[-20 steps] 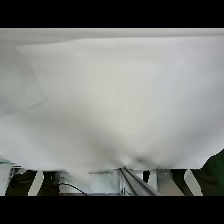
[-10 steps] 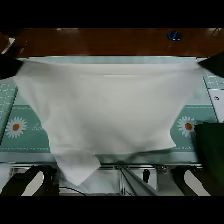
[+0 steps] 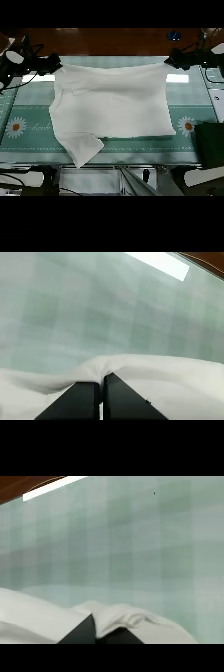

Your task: Fold the shirts.

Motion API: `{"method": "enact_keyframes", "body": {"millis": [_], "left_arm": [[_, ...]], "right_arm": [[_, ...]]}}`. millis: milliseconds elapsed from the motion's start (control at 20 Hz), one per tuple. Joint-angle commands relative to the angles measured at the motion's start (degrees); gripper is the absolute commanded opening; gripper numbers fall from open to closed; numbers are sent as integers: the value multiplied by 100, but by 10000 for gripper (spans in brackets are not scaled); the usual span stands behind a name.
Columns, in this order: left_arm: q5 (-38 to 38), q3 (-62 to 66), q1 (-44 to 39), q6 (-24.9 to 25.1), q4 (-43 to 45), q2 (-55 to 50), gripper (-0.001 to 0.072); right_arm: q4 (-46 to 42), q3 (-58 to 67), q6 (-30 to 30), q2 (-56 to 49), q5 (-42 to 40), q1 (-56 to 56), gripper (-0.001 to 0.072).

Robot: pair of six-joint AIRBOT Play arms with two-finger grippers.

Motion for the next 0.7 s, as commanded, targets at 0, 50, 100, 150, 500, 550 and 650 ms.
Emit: {"method": "enact_keyframes", "body": {"millis": [0,50,100,150,500,550,650], "left_arm": [[-168,376,-33,-63,-188,-581,17],[-354,387,-26,122,-186,-555,17],[-691,437,39,350,-188,-518,17],[-1128,525,153,629,-184,-474,17],[-3709,157,525,1316,649,-356,17],[-3783,-114,452,1314,940,-358,17],[-3624,-610,352,1314,1198,-358,17]], "right_arm": [[103,704,258,-942,365,13,14],[98,710,240,-986,472,11,14],[92,713,186,-981,627,-35,14],[98,761,140,-966,898,-120,14],[-785,925,46,-896,3067,-669,15],[-1034,824,48,-896,3244,-660,15],[-1130,546,46,-896,3279,-662,15]]}}
